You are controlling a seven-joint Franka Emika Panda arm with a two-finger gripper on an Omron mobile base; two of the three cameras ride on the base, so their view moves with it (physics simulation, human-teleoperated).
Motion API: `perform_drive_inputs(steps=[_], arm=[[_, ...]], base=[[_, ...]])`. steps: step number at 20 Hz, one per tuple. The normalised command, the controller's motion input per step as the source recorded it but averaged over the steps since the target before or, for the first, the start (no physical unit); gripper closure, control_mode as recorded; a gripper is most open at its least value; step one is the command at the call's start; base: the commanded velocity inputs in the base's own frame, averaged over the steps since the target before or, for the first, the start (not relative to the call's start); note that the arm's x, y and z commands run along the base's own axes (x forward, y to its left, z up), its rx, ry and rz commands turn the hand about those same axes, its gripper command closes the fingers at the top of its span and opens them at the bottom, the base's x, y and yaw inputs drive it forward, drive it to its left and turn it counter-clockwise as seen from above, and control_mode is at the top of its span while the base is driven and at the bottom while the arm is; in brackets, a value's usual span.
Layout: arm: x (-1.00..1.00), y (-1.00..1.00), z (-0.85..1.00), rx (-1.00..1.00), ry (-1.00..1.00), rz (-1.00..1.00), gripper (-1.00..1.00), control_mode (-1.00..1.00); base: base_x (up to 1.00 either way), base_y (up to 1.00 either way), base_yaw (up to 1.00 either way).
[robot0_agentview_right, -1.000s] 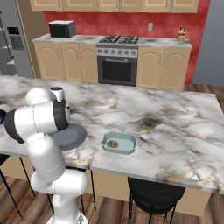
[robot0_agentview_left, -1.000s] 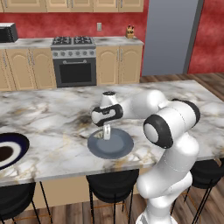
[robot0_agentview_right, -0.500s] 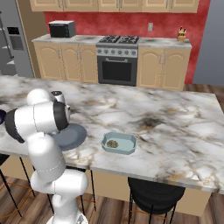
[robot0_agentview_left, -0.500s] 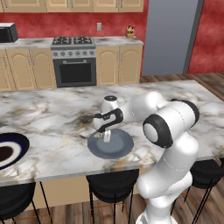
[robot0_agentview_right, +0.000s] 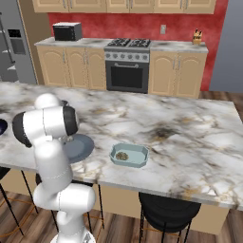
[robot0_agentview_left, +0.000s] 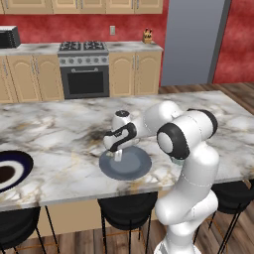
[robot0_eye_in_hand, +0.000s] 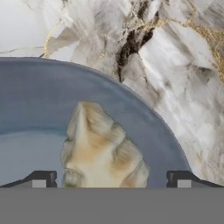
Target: Place two dumplings into each of the tupperware containers and then place the containers in the fridge.
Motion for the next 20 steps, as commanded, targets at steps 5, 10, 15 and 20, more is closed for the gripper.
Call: perform_drive_inputs(steps=[5, 10, 15, 20], arm=[[0.13, 0.0, -0.25, 0.0, -0.01, 0.0, -1.0, -1.0], [0.07, 0.01, -0.39, 0.0, 0.0, 0.0, 1.0, -1.0], [0.01, 0.02, -0.1, 0.0, 0.0, 0.0, 1.0, -1.0], [0.0, -0.06, 0.16, 0.0, 0.0, -0.04, 1.0, -1.0]], base=[[0.0, 0.0, 0.0], [0.0, 0.0, 0.0], [0.0, 0.0, 0.0], [0.0, 0.0, 0.0]])
